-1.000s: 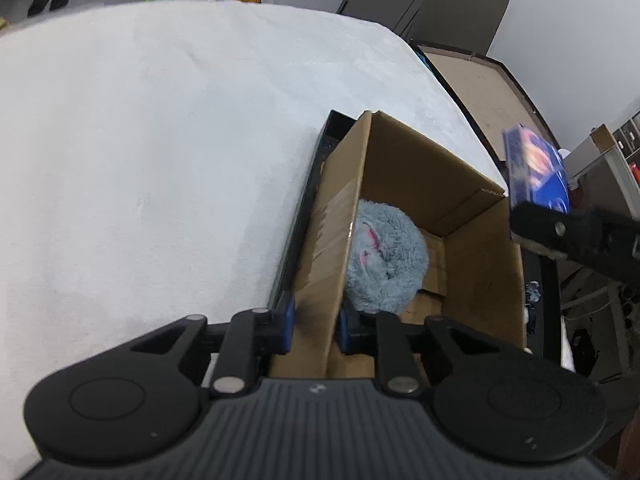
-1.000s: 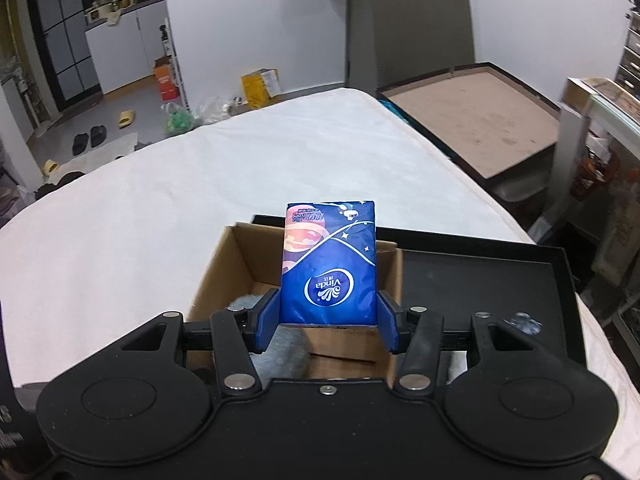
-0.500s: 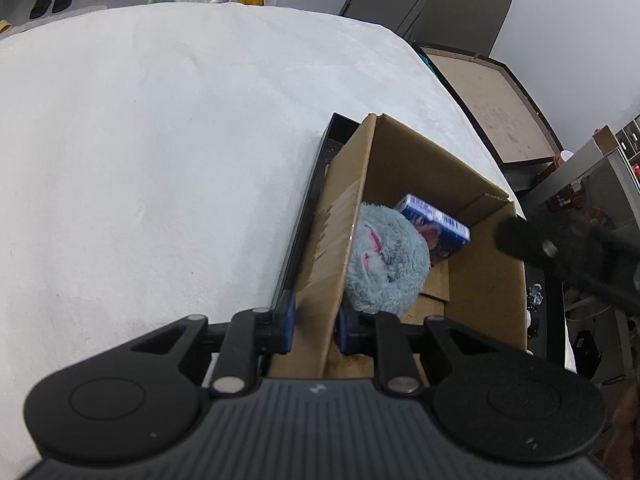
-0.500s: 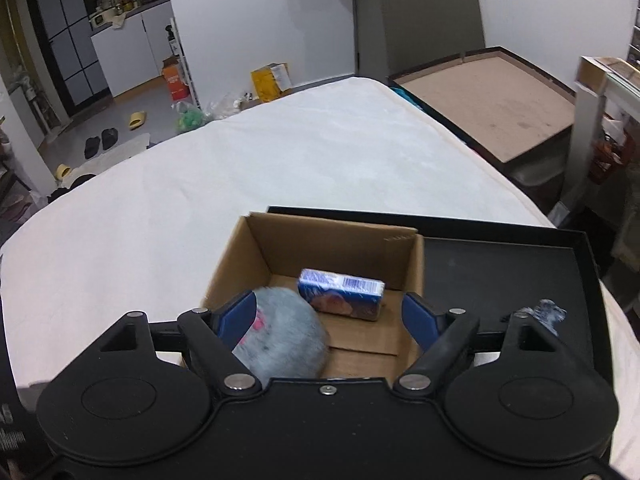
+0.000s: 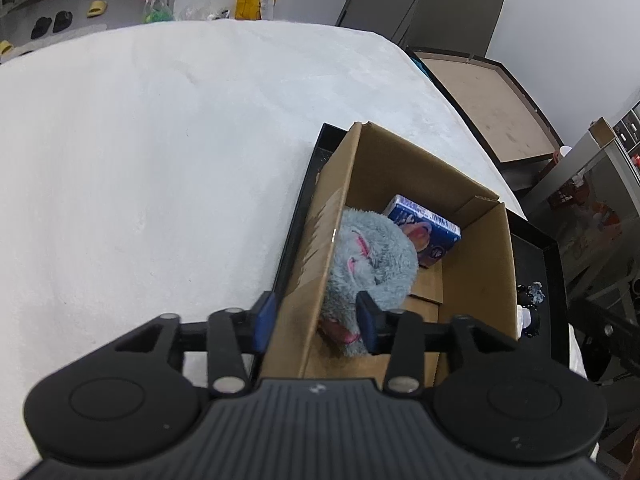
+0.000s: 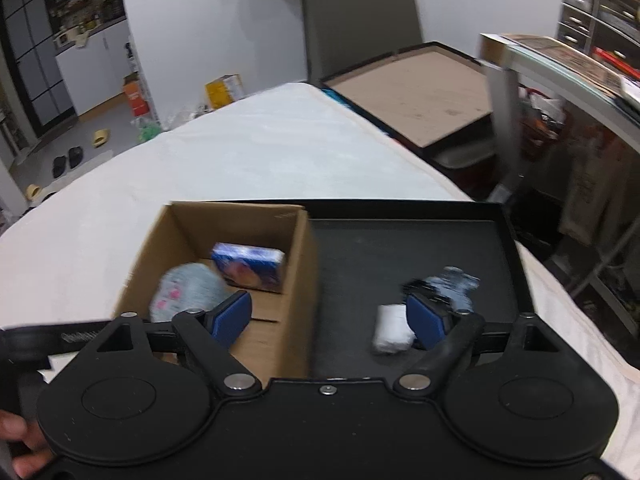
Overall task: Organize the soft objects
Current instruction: 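Carry the tissue pack into the box beside the mouse and release, then move the right gripper to the orange burger plush and grasp it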
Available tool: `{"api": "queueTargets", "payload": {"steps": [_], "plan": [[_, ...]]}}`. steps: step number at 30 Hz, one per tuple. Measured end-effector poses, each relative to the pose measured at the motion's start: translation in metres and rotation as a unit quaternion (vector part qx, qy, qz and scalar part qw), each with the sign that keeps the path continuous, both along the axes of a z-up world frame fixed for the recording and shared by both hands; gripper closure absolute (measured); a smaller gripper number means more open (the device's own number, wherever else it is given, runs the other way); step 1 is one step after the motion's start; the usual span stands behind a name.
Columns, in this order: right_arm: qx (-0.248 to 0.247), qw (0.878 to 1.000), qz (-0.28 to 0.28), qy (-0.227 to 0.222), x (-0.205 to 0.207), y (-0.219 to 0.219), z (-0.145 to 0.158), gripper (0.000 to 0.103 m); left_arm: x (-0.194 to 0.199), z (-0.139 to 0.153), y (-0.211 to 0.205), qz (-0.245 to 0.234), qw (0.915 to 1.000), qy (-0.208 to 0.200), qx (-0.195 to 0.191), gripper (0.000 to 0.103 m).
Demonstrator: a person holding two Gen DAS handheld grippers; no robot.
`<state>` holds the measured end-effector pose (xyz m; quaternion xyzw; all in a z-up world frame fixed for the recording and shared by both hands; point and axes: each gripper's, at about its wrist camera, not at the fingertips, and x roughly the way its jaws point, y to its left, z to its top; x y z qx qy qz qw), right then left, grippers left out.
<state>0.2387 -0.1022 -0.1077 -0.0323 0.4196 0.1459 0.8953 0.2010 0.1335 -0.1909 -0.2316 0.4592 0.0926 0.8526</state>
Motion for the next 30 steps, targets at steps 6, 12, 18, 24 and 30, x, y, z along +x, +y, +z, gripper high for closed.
{"api": "queueTargets", "payload": {"steps": [6,12,18,24,30], "plan": [[-0.009,1.0,-0.017,-0.003,-0.007,-0.025,-0.006,0.011,0.001,0.002,-0.008,-0.002,0.9998,0.008,0.019,0.047],[-0.006,0.999,-0.036,-0.004,-0.009,-0.045,-0.015,0.005,0.002,0.006,-0.017,-0.006,0.9994,0.007,0.033,0.03],[-0.004,0.998,-0.049,0.026,-0.007,-0.063,-0.037,0.004,0.005,0.008,-0.025,-0.009,0.9991,0.009,0.04,0.026],[-0.002,0.996,-0.067,0.06,-0.002,-0.079,-0.063,0.004,0.009,0.003,-0.033,-0.013,0.9985,0.021,0.048,0.025],[0.004,0.993,-0.079,0.083,0.005,-0.088,-0.083,0.004,0.015,-0.003,-0.039,-0.018,0.9977,0.033,0.058,0.025]]}}
